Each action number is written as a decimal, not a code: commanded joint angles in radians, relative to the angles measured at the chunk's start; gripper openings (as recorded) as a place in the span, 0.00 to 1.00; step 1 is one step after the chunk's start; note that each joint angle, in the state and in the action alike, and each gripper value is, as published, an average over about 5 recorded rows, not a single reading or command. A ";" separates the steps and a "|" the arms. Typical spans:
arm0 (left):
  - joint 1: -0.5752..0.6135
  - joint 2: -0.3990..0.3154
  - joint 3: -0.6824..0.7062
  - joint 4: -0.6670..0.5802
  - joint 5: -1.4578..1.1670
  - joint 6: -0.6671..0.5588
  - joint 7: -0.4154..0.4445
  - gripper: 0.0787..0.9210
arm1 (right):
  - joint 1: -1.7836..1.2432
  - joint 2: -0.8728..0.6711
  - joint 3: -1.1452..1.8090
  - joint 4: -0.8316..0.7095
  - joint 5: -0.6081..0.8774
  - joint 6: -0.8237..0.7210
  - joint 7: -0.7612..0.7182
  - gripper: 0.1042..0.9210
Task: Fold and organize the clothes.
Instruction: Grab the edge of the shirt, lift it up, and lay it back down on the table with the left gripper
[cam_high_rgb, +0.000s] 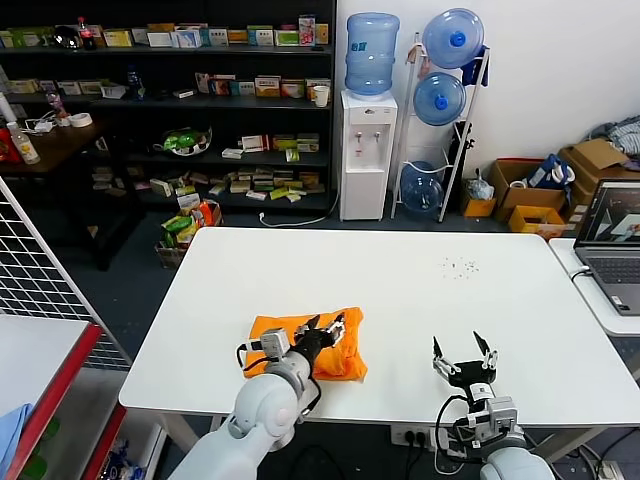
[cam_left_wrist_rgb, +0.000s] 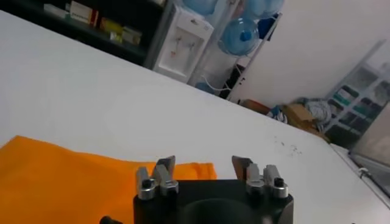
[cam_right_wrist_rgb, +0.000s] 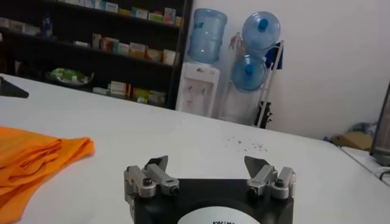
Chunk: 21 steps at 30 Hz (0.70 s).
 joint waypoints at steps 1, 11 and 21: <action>0.111 0.301 -0.086 -0.058 0.216 -0.073 0.196 0.80 | 0.010 -0.010 -0.006 -0.008 0.022 0.000 -0.031 0.88; 0.152 0.366 -0.232 -0.015 0.035 0.061 0.294 0.88 | 0.003 -0.025 -0.002 -0.009 0.029 -0.003 -0.034 0.88; 0.100 0.314 -0.220 0.089 0.013 0.129 0.353 0.88 | -0.023 -0.033 0.025 0.004 0.036 0.003 -0.037 0.88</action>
